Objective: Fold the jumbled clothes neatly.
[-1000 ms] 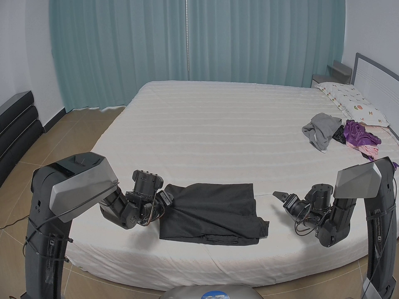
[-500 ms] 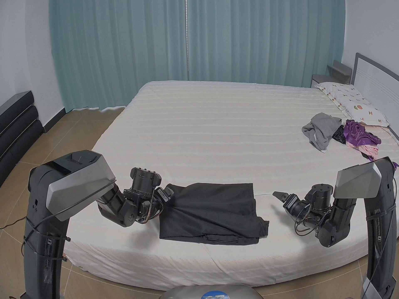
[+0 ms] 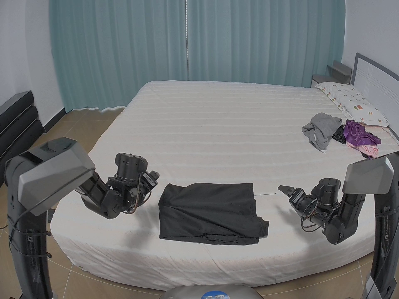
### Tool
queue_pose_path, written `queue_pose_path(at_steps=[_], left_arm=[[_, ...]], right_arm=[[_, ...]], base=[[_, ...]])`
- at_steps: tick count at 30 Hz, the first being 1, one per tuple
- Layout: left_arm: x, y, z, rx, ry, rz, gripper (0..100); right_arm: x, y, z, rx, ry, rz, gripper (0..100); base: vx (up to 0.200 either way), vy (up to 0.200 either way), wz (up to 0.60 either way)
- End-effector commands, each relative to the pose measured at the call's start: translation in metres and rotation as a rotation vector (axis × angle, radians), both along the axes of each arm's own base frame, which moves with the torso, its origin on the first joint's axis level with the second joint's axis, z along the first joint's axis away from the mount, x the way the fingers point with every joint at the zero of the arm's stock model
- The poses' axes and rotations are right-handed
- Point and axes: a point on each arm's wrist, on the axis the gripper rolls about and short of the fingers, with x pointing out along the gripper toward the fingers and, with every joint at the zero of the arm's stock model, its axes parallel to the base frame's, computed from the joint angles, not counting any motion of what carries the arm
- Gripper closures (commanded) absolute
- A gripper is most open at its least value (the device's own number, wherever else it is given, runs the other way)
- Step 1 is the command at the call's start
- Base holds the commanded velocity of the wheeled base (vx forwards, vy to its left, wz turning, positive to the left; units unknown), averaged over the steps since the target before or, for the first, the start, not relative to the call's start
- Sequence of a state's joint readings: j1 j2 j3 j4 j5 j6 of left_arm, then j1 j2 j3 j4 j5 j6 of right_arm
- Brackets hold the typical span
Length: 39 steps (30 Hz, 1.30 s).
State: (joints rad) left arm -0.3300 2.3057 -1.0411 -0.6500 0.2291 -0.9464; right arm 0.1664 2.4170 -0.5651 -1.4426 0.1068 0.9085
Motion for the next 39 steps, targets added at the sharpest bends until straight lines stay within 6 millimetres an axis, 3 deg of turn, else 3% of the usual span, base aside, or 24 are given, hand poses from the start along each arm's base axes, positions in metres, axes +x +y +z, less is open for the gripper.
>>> queue_pose_path(at_steps=[1,2,3,5,9,10,13,14,15,18,23,24,26,29,34,39], left_arm=[[-0.026,0.014,0.063,-0.010,-0.145,0.024,0],[-0.026,0.014,0.063,-0.010,-0.145,0.024,0],[-0.041,0.018,0.078,0.047,-0.182,0.028,0],[-0.054,0.023,0.091,0.119,-0.218,0.036,0],[-0.083,0.033,0.122,0.199,-0.321,0.083,0],[-0.083,0.033,0.122,0.199,-0.321,0.083,0],[-0.123,0.031,0.150,0.237,-0.435,0.078,0],[-0.135,0.029,0.156,0.244,-0.462,0.075,0],[-0.135,0.029,0.156,0.244,-0.462,0.075,0],[-0.176,0.038,0.173,0.304,-0.539,0.112,0],[-0.218,0.060,0.187,0.373,-0.595,0.195,0],[-0.218,0.060,0.187,0.373,-0.595,0.195,0],[-0.241,0.072,0.189,0.422,-0.615,0.230,0],[-0.262,0.083,0.187,0.452,-0.621,0.285,0],[-0.305,0.110,0.186,0.535,-0.655,0.413,0],[-0.331,0.129,0.186,0.622,-0.670,0.550,0]], right_arm=[[-0.017,-0.006,0.054,-0.019,-0.117,-0.002,0],[-0.017,-0.006,0.054,-0.019,-0.117,-0.002,0],[-0.029,-0.008,0.071,-0.047,-0.153,0.003,0],[-0.043,-0.010,0.085,-0.082,-0.185,0.001,0],[-0.073,-0.014,0.108,-0.159,-0.239,-0.037,0],[-0.073,-0.014,0.108,-0.159,-0.239,-0.037,0],[-0.109,-0.008,0.134,-0.206,-0.337,-0.025,0],[-0.120,-0.005,0.144,-0.210,-0.382,-0.015,0],[-0.120,-0.005,0.144,-0.210,-0.382,-0.015,0],[-0.157,0.000,0.174,-0.272,-0.516,-0.026,0],[-0.197,-0.010,0.184,-0.353,-0.559,-0.059,0],[-0.197,-0.010,0.184,-0.353,-0.559,-0.059,0],[-0.220,-0.019,0.186,-0.388,-0.589,-0.070,0],[-0.240,-0.027,0.188,-0.399,-0.587,-0.089,0],[-0.295,-0.050,0.171,-0.522,-0.561,-0.078,0],[-0.331,-0.064,0.151,-0.612,-0.525,-0.099,0]], base=[[0.000,0.000,0.00],[0.000,0.000,0.00],[0.000,0.000,0.00],[0.000,0.000,0.00],[0.000,0.000,0.00],[0.000,0.000,0.00],[0.000,0.000,0.00],[0.000,0.000,0.00],[0.000,0.000,0.00],[0.000,0.000,0.00],[0.000,0.000,0.00],[0.000,0.000,0.00],[0.000,0.000,0.00],[0.000,0.000,0.00],[0.000,0.000,0.00],[0.000,0.000,0.00]])
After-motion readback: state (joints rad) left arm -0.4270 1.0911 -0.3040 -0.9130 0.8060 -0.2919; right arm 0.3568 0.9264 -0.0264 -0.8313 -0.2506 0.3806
